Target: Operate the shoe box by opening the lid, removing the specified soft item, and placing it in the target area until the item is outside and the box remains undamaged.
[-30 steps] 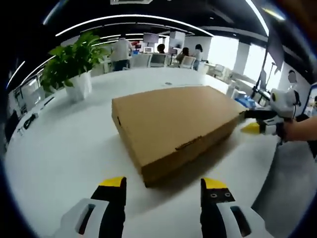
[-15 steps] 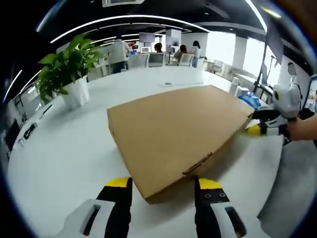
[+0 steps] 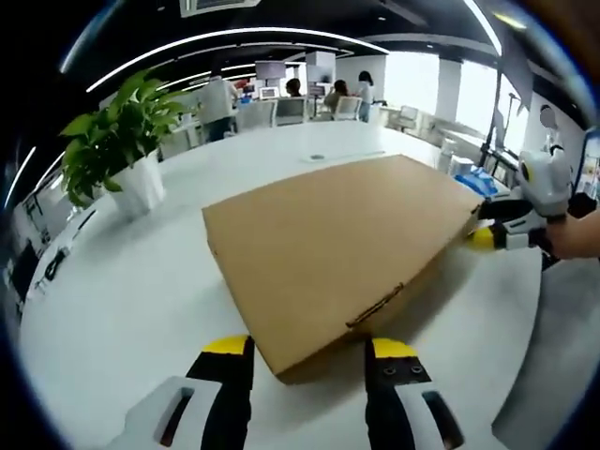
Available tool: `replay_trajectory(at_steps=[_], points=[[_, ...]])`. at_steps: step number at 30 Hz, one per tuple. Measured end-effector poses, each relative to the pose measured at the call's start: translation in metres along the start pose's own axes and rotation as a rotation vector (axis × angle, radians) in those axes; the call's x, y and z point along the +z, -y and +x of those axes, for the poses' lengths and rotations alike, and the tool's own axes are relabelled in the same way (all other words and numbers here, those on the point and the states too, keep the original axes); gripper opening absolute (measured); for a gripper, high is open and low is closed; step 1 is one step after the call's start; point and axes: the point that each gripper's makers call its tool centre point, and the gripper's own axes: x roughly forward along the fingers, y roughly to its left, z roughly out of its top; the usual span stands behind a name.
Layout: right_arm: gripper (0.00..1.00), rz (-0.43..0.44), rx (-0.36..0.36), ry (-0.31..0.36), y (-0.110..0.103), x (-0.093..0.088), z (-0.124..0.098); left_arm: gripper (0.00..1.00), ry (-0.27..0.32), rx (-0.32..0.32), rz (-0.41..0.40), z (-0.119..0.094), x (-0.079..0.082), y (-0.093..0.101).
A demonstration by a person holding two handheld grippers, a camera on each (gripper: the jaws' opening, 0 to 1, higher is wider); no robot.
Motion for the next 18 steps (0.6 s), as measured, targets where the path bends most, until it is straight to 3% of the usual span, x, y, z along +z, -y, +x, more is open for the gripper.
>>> replay_trajectory(at_steps=[18], points=[[0.37, -0.003, 0.000, -0.002, 0.0080, 0.0071, 0.0094, 0.47, -0.003, 0.005, -0.005, 0.0100, 0.0099, -0.0089]])
